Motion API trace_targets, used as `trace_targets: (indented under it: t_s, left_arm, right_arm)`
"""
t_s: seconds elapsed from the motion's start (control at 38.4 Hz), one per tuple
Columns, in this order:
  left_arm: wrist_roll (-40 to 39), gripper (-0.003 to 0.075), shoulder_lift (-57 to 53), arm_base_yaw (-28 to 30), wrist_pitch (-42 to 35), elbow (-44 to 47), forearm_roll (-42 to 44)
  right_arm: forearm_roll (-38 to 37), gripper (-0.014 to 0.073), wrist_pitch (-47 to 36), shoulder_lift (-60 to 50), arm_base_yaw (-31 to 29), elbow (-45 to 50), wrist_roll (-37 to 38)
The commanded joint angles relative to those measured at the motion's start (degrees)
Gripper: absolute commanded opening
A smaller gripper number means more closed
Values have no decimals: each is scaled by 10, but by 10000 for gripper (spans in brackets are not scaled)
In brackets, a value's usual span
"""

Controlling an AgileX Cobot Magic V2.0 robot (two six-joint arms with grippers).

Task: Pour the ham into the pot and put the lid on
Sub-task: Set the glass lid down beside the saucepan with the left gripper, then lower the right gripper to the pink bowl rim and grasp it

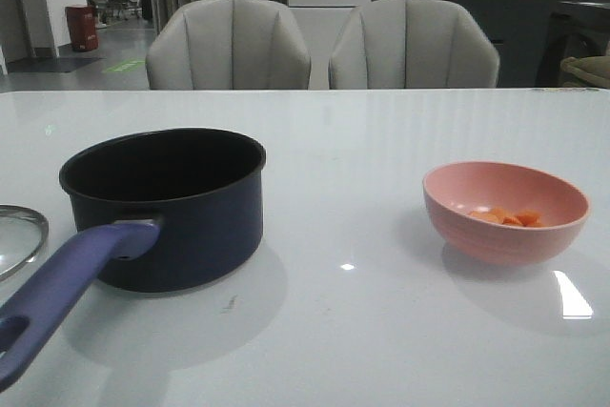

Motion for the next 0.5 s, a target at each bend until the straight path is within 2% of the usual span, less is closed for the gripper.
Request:
trace_targets:
  t_s: [0.0,0.34,0.39,0.47]
  left_arm:
    - [1,670,6,-5,-39,-21,-1]
    - [1,669,21,-5,-39,-21,-1]
    - [1,669,28,-5,-39,-21,-1]
    - [1,669,39,-5,-39,-21,-1]
  right_arm:
    - [2,156,-10,33,-1,-37,-2]
    - [65,166,-19,45,-1,-35,-2]
    - [66,190,-10,58,-1,-39,-2]
    - [66,275,3,94,-1,-48,-2]
